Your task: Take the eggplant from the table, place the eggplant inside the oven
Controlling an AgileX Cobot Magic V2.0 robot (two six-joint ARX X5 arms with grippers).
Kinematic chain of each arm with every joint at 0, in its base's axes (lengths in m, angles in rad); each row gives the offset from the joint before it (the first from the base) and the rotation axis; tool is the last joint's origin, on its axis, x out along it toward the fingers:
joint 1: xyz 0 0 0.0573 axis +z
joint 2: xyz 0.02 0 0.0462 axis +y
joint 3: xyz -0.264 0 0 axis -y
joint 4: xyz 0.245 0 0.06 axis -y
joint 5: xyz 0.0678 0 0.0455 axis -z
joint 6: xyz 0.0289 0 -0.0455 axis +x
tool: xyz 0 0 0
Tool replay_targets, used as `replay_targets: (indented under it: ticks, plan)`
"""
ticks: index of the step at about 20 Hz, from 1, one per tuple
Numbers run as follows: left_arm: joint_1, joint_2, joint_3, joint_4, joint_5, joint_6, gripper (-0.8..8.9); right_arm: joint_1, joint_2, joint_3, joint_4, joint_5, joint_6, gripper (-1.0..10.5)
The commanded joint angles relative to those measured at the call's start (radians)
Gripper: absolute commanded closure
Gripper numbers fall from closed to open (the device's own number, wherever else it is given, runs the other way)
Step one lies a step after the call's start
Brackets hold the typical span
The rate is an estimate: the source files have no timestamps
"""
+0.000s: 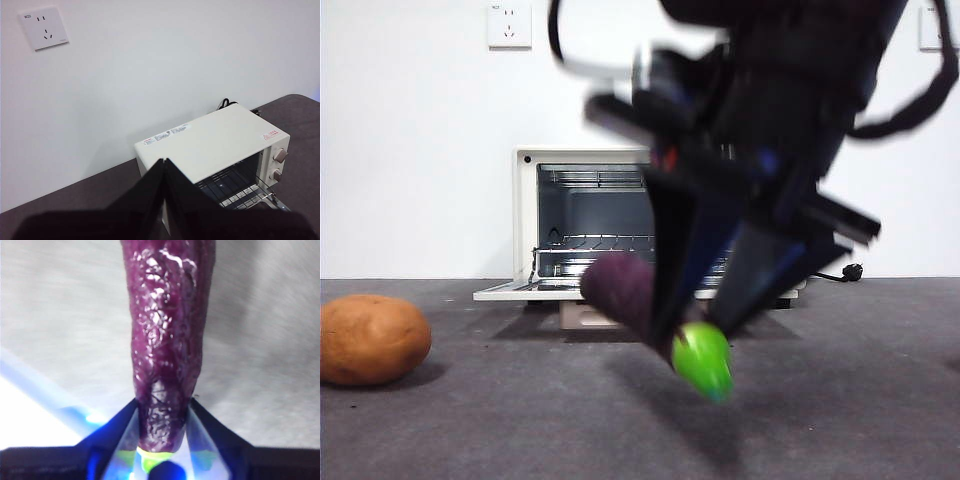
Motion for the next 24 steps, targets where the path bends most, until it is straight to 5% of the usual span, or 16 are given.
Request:
replay_targets:
  ticks: [1, 9, 17, 24]
  plan:
    - [0.003, -0.003, 0.0, 0.003, 0.002, 0.011, 8.19, 0.004, -0.055, 0.012, 0.002, -0.014, -0.006, 9.6]
    - [0.003, -0.004, 0.0, -0.004, 0.005, 0.011, 8.19, -0.056, -0.105, 0.023, 0.043, -0.021, -0.024, 9.6]
    - [-0.039, -0.006, 0.0, -0.019, 0.004, 0.01, 8.19, -0.332, 0.012, 0.148, 0.112, -0.258, -0.034, 9.6]
    - [-0.047, -0.013, 0.0, -0.034, 0.004, 0.011, 8.19, -0.415, 0.285, 0.491, 0.048, -0.352, -0.029, 9.6]
